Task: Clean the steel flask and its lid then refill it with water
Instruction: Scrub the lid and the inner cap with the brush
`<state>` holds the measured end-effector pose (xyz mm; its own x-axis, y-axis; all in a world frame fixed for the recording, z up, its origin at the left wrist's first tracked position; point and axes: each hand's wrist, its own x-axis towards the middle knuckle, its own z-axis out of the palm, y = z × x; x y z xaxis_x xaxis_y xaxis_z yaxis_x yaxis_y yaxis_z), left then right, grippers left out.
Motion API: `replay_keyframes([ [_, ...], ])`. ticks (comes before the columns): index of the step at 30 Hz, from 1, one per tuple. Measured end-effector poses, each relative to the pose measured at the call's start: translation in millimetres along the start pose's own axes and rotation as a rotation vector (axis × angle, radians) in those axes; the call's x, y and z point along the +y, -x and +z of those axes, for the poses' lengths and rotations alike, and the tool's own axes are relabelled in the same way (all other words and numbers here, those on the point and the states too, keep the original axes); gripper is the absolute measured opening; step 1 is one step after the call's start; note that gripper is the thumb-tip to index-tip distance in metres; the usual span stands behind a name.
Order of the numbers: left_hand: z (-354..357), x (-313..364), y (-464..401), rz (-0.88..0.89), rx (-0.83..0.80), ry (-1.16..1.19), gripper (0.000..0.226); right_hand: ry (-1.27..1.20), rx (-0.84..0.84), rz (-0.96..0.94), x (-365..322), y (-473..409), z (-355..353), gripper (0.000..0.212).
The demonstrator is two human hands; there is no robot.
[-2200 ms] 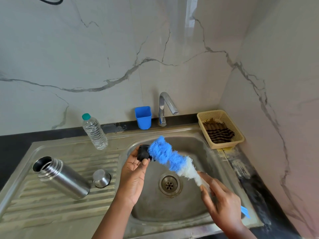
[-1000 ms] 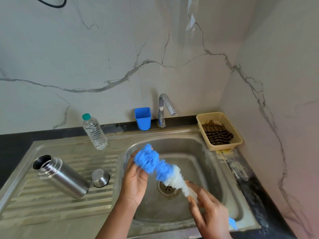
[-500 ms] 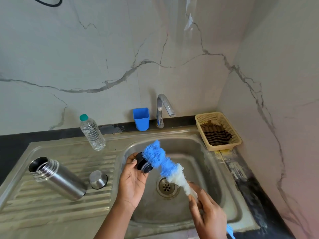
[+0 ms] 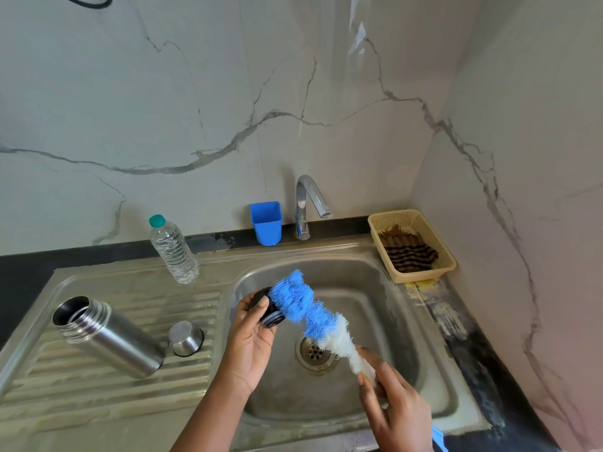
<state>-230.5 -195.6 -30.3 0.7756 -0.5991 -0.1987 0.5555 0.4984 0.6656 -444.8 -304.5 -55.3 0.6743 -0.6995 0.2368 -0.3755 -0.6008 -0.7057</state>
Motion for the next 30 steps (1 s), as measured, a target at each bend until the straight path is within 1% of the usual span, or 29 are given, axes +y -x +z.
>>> replay_keyframes([
  [3,0,-2,-1,0.043,0.026,-0.01,0.057,0.01,-0.002,0.044,0,0,0,0.034],
  [5,0,-2,-2,0.057,0.039,-0.033,0.049,0.007,-0.008,0.022,-1,1,-1,0.034],
  [6,0,-1,-2,0.061,0.044,-0.043,0.051,0.001,-0.013,0.0,-2,1,-2,0.033],
  [9,-4,2,-1,0.064,0.046,-0.053,0.076,0.005,-0.009,-0.012,-4,-1,-1,0.034],
  [11,-7,2,-1,0.054,0.041,-0.059,0.079,0.017,0.024,0.042,-3,-4,1,0.035],
  [13,-7,2,0,0.054,0.042,-0.065,0.079,0.035,0.045,0.055,-2,-6,3,0.036],
  [15,-6,4,1,0.071,0.042,-0.048,0.072,0.032,0.037,0.042,-2,-6,2,0.037],
  [16,-5,4,2,0.072,0.043,-0.037,0.063,0.024,0.03,0.037,-3,-6,0,0.037],
  [18,-3,5,4,0.079,0.063,-0.015,0.034,0.006,0.027,0.023,-3,-5,-3,0.038],
  [19,-2,5,5,0.083,0.075,-0.007,0.026,-0.005,0.025,0.011,-2,-4,-4,0.038],
  [21,-4,5,5,0.084,0.093,-0.01,0.024,-0.017,0.013,-0.03,-1,-3,-5,0.038],
  [23,-5,5,6,0.067,0.115,-0.002,0.027,-0.007,-0.001,-0.068,1,-2,-5,0.038],
  [27,-4,4,6,0.024,0.143,0.007,0.03,0.024,-0.004,-0.041,5,-5,-4,0.039],
  [30,-3,4,5,0.038,0.132,-0.016,0.037,0.017,0.017,-0.065,7,-4,-4,0.039],
])
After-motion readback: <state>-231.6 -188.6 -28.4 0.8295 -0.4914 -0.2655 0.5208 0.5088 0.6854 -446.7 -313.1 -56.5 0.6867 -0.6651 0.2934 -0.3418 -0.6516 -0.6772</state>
